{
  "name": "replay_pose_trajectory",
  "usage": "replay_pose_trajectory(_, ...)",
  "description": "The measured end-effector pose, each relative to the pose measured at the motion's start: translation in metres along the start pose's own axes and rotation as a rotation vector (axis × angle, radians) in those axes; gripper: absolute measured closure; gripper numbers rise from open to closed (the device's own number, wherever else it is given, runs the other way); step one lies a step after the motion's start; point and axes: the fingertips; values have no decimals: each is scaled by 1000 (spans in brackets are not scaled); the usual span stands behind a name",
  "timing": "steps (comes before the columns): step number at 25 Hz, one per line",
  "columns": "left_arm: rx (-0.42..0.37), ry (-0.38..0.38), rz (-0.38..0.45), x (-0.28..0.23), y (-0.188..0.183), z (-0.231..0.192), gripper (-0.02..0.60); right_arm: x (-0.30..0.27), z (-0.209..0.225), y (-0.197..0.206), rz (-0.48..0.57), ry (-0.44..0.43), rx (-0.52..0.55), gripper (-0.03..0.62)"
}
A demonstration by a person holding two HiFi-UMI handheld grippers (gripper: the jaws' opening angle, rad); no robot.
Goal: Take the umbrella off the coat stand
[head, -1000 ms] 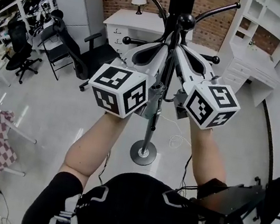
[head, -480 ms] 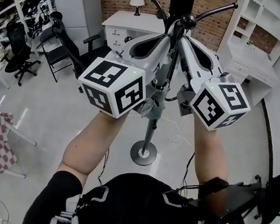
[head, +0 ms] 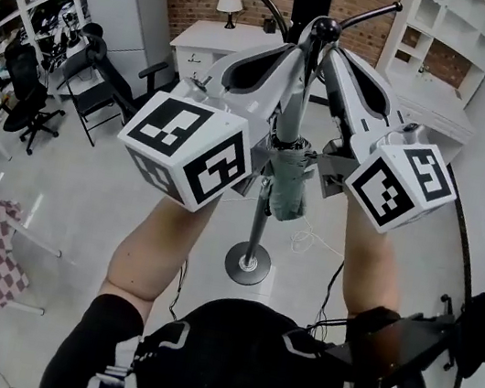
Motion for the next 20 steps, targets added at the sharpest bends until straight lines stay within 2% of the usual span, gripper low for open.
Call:
replay_pose_trajectory(7,-10,54,47,4,-31,28,571,16,-14,-33,41,18,37,583)
replay_pose_trajectory(13,-16,55,81,33,-48,48,571,36,-46,-49,65,19,70,583)
replay_pose_trajectory(20,-12,98,90,58,-60,70,571,52,-75,-59,69,36,93,583)
Point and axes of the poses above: the fingertips, and each gripper's own axes: x backward along the fingers, z to its right, y out of its underside, and after that the axes turned 8 degrees about y, right-handed
